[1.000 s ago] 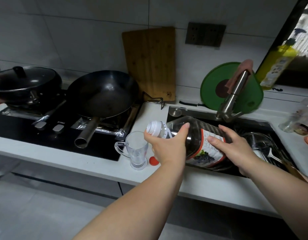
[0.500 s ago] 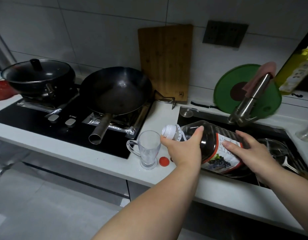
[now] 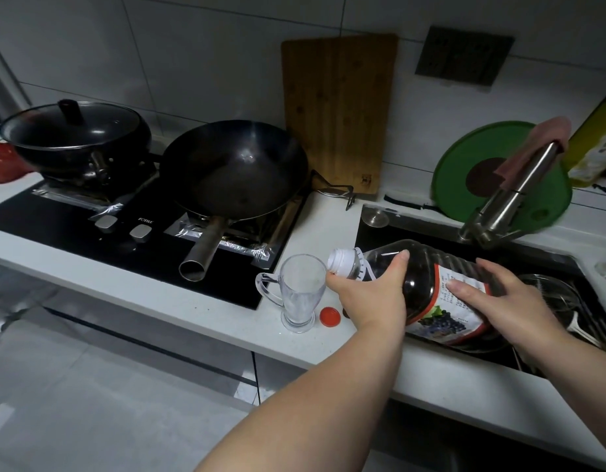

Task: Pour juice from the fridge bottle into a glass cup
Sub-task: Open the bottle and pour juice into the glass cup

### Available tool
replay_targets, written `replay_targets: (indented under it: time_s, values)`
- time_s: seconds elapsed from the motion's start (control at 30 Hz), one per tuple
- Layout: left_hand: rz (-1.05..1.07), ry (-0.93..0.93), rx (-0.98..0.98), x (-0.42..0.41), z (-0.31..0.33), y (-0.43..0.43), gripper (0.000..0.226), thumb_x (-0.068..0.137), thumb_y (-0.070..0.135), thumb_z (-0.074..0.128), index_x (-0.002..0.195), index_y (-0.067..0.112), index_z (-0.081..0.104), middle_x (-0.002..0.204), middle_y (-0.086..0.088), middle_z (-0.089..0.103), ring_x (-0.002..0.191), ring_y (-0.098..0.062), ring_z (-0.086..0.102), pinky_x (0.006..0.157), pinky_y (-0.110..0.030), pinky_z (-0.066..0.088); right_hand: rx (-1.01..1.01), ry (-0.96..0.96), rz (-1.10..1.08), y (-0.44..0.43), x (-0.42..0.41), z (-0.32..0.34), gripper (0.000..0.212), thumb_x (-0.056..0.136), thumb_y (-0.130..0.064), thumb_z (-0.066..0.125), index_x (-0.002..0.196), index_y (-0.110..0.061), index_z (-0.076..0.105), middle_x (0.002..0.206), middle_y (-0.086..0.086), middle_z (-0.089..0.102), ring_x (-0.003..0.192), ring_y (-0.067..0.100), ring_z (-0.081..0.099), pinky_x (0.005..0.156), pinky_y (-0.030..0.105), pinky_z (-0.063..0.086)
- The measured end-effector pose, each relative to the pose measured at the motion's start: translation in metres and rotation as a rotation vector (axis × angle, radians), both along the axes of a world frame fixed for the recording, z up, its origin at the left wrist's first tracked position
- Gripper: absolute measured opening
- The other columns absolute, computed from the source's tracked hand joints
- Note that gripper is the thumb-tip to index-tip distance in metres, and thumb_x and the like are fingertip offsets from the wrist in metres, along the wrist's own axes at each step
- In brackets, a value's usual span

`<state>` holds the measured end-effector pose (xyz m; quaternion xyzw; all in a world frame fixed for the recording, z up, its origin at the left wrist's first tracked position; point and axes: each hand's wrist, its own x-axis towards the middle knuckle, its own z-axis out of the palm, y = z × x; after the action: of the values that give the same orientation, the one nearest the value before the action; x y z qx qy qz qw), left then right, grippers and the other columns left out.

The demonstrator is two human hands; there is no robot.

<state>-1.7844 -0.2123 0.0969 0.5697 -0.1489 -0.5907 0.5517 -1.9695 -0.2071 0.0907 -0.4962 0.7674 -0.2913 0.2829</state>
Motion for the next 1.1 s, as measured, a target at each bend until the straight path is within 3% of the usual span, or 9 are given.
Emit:
replay_targets:
  time_s: [0.2,0.5,0.7,0.87,1.1]
  values:
    - [0.002,0.034,0.02,0.0,-0.007,-0.005,0.111,0.06,0.043,0.089,0.144,0.027,0.018,0.121,0.002,0.044,0.102,-0.016,0.049,0.092,-0.034,0.051,0.012,0.033,-0.009,-0.003,0.002,0.003,0.118,0.031,-0.094,0.066,0.138,-0.05,0.04,0.139,0.011,0.047,0.121,0.032,0.052,0.104,0.05,0.044]
    - [0.018,0.096,0.025,0.001,-0.008,-0.006,0.11,0.061,0.041,0.089,0.145,0.026,0.019,0.111,0.007,0.042,0.1,-0.016,0.051,0.09,-0.033,0.051,0.034,0.093,-0.016,-0.006,0.004,0.012,0.118,0.032,-0.094,0.066,0.137,-0.052,0.036,0.139,0.011,0.049,0.119,0.033,0.055,0.1,0.051,0.047]
    - [0.034,0.13,0.044,0.002,-0.009,-0.007,0.117,0.059,0.042,0.089,0.147,0.035,0.013,0.13,-0.001,0.046,0.112,-0.024,0.055,0.092,-0.039,0.053,0.042,0.125,-0.004,-0.007,0.009,0.018,0.12,0.031,-0.095,0.065,0.139,-0.049,0.038,0.139,0.012,0.047,0.119,0.032,0.055,0.102,0.05,0.046]
    - [0.04,0.158,0.058,0.0,-0.008,-0.006,0.116,0.06,0.041,0.089,0.147,0.036,0.013,0.122,0.001,0.046,0.109,-0.023,0.057,0.089,-0.038,0.054,0.037,0.16,0.004,-0.006,0.015,0.028,0.113,0.04,-0.089,0.067,0.141,-0.045,0.04,0.142,0.014,0.039,0.122,0.035,0.051,0.104,0.051,0.043]
    - [0.048,0.202,0.078,-0.003,-0.009,-0.005,0.118,0.061,0.041,0.089,0.149,0.039,0.01,0.133,-0.004,0.046,0.109,-0.025,0.058,0.09,-0.039,0.054,0.042,0.199,0.005,-0.005,0.018,0.037,0.109,0.044,-0.082,0.069,0.142,-0.043,0.04,0.142,0.016,0.035,0.127,0.037,0.047,0.107,0.051,0.04]
